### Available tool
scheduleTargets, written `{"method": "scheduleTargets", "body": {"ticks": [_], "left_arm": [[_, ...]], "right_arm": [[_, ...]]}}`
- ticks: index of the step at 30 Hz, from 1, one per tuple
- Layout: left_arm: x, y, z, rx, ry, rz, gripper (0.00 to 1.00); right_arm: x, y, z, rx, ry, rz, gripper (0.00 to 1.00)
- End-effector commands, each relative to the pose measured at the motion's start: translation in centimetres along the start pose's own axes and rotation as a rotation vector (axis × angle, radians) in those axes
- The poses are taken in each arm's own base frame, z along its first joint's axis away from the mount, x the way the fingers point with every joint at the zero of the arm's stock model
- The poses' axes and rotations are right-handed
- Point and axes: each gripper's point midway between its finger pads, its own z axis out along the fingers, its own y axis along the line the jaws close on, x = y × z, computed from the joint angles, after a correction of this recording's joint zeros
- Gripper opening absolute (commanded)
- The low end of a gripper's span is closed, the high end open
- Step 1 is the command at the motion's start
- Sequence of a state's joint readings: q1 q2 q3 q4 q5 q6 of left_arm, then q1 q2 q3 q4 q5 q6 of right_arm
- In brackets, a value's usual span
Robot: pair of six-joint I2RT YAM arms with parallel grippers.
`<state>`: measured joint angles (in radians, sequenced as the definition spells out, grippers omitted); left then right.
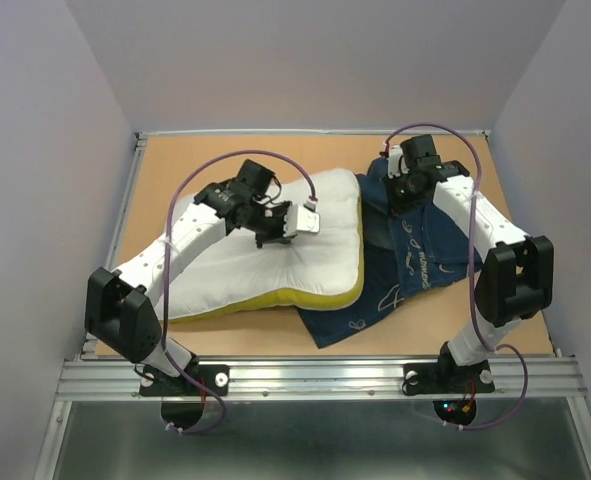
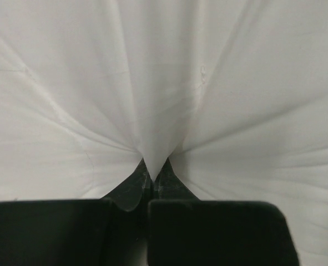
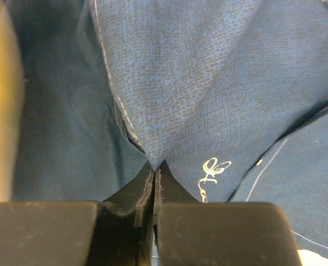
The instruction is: Put the pillow into the pillowcase
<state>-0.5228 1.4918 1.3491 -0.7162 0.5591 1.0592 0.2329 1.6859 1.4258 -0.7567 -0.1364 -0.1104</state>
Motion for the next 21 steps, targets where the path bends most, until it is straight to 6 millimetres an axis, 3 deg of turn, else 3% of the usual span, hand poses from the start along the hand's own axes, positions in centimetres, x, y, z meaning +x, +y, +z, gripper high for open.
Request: {"method": "scheduleTargets", "body": {"ticks": [1, 5, 9, 17, 21], "left_arm": [[-2.5, -3.1, 1.6, 0.078, -0.067, 0.059, 0.00], [-3.9, -6.2, 4.6, 0.177, -0.084, 0.091, 0.00], [-4.7, -7.1, 6.6, 0.204, -0.087, 0.092, 0.00], [-6.0, -4.4, 9.8, 0.193, -0.071, 0.013, 0.00], [-8.5, -2.3, 9.5, 0.142, -0.134, 0.001, 0.00]], "right_arm": [[-2.1, 0.4, -3.1, -0.015, -0.089, 0.008, 0.01], [-2.1, 0.5, -3.5, -0.015, -0.093, 0.016, 0.01], [-1.7, 1.3, -4.0, -0.058, -0.099, 0.014, 0.01], [-0.1, 3.2, -5.2, -0.154, -0.109, -0.025, 0.01], [1.6, 3.6, -5.0, -0.178, -0.068, -0.037, 0.01]]}}
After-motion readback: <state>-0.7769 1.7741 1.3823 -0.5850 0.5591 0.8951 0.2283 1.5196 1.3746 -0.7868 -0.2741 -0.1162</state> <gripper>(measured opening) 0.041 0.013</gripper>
